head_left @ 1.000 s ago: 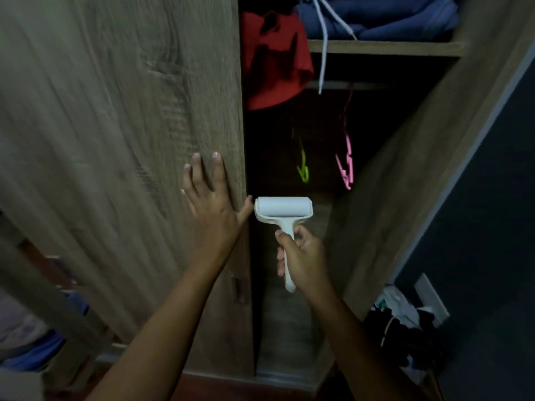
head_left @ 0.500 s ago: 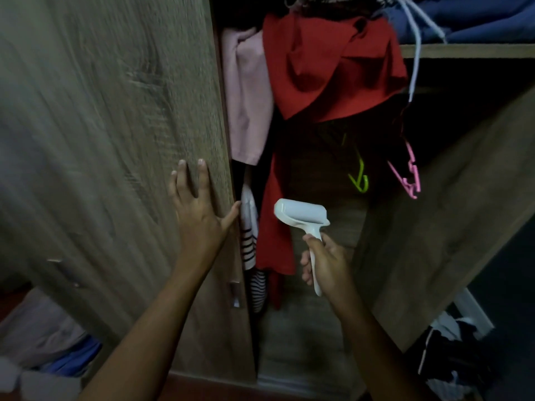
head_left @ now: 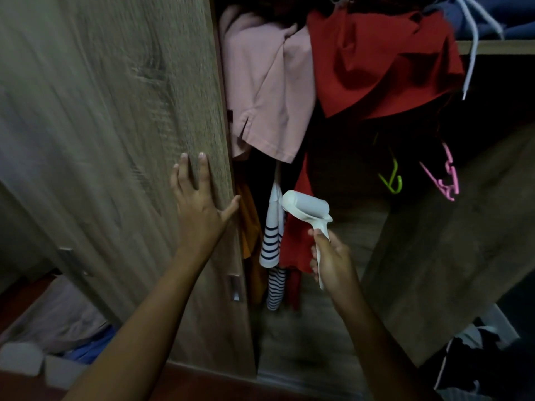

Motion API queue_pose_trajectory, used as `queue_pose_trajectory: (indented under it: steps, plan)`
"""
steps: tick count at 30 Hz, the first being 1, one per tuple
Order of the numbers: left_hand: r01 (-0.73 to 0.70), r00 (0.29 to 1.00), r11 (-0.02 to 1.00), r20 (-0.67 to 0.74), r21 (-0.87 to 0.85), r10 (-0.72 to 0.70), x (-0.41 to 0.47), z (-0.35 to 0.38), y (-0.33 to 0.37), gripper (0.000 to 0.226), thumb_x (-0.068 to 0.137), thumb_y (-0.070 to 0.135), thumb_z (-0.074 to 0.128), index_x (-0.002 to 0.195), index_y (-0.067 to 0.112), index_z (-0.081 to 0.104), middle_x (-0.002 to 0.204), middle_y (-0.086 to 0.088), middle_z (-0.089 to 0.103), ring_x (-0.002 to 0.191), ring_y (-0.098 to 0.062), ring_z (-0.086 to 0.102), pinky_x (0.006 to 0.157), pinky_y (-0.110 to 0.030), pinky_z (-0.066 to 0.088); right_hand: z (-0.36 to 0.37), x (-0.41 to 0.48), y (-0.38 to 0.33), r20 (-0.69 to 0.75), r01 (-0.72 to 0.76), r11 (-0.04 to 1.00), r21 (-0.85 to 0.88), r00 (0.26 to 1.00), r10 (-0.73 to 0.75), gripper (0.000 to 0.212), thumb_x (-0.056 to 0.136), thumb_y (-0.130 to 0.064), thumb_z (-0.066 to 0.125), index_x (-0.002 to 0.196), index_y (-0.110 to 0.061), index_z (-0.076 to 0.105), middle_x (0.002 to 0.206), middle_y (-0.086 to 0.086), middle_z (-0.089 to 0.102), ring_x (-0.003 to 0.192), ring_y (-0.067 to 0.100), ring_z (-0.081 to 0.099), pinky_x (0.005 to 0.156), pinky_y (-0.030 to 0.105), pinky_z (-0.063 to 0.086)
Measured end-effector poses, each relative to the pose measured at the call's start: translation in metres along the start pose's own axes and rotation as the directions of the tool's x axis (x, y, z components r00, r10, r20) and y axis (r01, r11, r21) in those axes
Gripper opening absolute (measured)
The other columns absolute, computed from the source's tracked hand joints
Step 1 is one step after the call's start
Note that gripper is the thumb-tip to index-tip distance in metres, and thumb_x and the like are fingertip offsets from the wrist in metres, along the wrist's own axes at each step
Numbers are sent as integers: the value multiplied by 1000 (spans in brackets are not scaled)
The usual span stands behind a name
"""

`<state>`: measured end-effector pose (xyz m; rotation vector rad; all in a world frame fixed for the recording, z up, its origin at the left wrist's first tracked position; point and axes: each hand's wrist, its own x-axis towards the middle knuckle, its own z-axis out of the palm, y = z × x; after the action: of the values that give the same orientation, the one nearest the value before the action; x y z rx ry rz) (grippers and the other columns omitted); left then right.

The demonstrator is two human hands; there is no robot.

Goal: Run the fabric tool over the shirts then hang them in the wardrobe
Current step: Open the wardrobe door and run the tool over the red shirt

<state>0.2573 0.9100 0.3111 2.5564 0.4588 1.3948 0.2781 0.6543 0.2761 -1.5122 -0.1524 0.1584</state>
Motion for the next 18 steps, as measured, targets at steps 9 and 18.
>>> queue_pose_trajectory:
  steps: [9,18]
  plan:
    - [83,996,996,15,-16,-83,4,-7,-13,105,77,47,76,160,16,18,166,-18,11,150,-42,14,119,-51,22,5,0,8,1,26,1000,-17,1000,-26,24,101,-35,50,105,-23,69,57,-20,60,57,-2,55,58,24,41]
    - [170,985,984,24,-45,-169,6,-8,-6,106,79,35,78,161,16,12,168,-15,4,153,-40,8,120,-50,20,-10,10,12,62,14,999,-35,998,-12,27,103,-37,46,110,-23,68,59,-23,60,63,0,55,59,23,40]
